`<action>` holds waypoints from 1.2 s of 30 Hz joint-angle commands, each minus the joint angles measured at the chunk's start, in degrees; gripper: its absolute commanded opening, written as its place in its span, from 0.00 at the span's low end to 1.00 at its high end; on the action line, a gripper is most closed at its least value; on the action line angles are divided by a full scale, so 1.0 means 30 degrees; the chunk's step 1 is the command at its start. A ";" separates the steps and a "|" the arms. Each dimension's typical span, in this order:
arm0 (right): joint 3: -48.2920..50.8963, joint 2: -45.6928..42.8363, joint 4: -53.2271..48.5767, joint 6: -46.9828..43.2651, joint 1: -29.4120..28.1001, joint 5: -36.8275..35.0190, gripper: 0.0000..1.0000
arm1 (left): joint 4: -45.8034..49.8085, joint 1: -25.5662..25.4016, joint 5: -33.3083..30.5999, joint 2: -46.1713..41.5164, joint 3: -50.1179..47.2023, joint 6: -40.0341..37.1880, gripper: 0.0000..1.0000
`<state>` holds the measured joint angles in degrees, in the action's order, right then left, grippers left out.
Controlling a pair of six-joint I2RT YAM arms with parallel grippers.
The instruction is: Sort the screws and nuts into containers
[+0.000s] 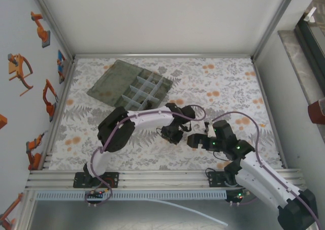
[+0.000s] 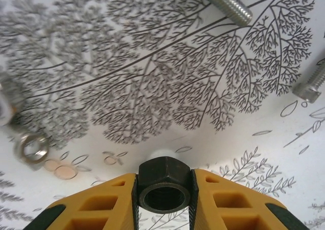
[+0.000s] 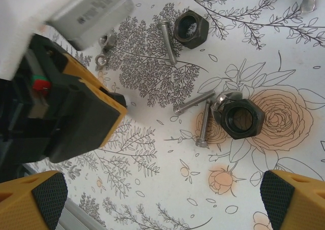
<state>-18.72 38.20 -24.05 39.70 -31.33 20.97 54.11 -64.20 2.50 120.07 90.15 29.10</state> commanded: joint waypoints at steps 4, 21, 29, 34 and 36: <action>-0.1605 0.2550 0.2439 -0.0551 -0.0194 0.0883 0.99 | -0.0965 0.1775 -0.0619 -0.4636 -0.2334 0.0477 0.22; -1.0576 1.4653 0.7194 -0.1583 -0.3479 0.1145 0.99 | -0.0964 1.1588 -0.1382 -0.7318 -0.4052 -0.2453 0.22; -1.0844 1.5232 0.6440 -0.2012 -0.3501 0.0933 0.99 | -0.1136 1.2497 -0.1672 -0.5014 -0.2706 -0.3052 0.22; -1.0578 1.5102 0.6348 -0.1986 -0.3501 0.0777 0.99 | -0.1240 1.2534 -0.2149 -0.4176 -0.2309 -0.2971 0.24; -1.0489 1.4958 0.6322 -0.1998 -0.3486 0.0715 0.99 | -0.1279 1.2533 -0.2145 -0.4128 -0.2276 -0.2824 0.26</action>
<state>-49.63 83.94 -4.14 34.81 -41.67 24.34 49.87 -26.94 -3.16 107.59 81.71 21.54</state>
